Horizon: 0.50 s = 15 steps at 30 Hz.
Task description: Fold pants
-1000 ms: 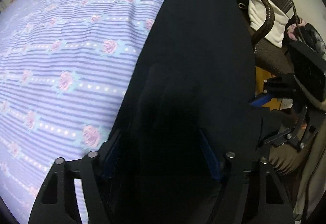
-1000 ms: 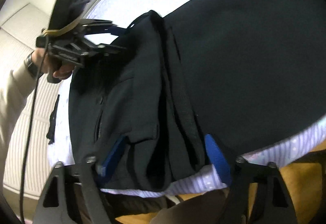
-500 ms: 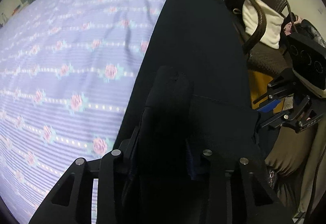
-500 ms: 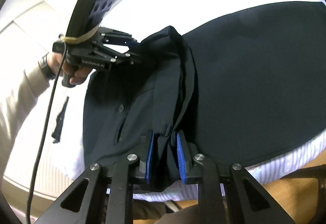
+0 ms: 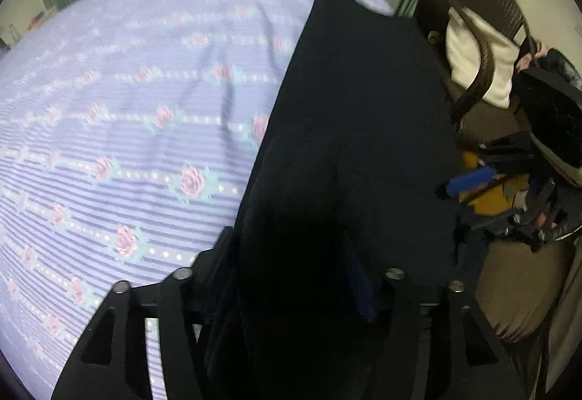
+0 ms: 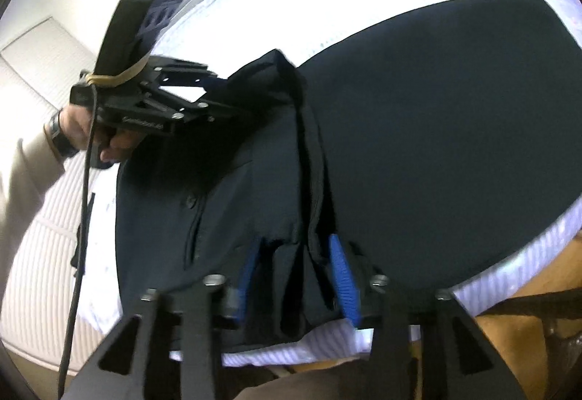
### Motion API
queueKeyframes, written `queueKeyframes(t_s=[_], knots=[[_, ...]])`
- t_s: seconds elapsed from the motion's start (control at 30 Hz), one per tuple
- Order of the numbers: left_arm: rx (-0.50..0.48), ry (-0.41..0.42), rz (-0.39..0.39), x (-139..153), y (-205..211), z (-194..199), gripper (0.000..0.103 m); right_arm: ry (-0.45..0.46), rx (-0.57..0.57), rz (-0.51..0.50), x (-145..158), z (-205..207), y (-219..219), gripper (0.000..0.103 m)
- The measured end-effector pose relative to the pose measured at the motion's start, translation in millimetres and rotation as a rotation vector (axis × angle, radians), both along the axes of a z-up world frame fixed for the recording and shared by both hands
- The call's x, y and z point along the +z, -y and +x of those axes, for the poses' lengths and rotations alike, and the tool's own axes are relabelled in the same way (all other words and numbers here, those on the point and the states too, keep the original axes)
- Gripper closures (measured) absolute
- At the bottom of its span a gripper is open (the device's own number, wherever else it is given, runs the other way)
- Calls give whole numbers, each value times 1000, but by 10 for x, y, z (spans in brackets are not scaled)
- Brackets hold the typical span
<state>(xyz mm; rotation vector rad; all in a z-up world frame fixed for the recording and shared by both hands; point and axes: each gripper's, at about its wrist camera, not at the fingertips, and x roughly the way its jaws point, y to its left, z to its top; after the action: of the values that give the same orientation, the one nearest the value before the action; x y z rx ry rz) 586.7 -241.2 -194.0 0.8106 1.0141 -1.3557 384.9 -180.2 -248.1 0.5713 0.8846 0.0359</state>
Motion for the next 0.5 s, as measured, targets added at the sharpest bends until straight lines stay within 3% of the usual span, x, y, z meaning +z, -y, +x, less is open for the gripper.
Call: queueKeyframes(t_s=[0.07, 0.23, 0.37, 0.5], knots=[[-15, 46, -11, 122, 5, -71, 35, 30, -44, -2, 92, -63, 113, 44], [-54, 102, -17, 422, 389, -194, 35, 87, -249, 9, 374, -389, 491, 43], [-137, 120, -24, 521, 1115, -338, 35, 72, -514, -24, 530, -714, 888, 42], [-201, 67, -13, 411, 1848, -388, 35, 40, -716, 0, 486, -974, 1400, 42]])
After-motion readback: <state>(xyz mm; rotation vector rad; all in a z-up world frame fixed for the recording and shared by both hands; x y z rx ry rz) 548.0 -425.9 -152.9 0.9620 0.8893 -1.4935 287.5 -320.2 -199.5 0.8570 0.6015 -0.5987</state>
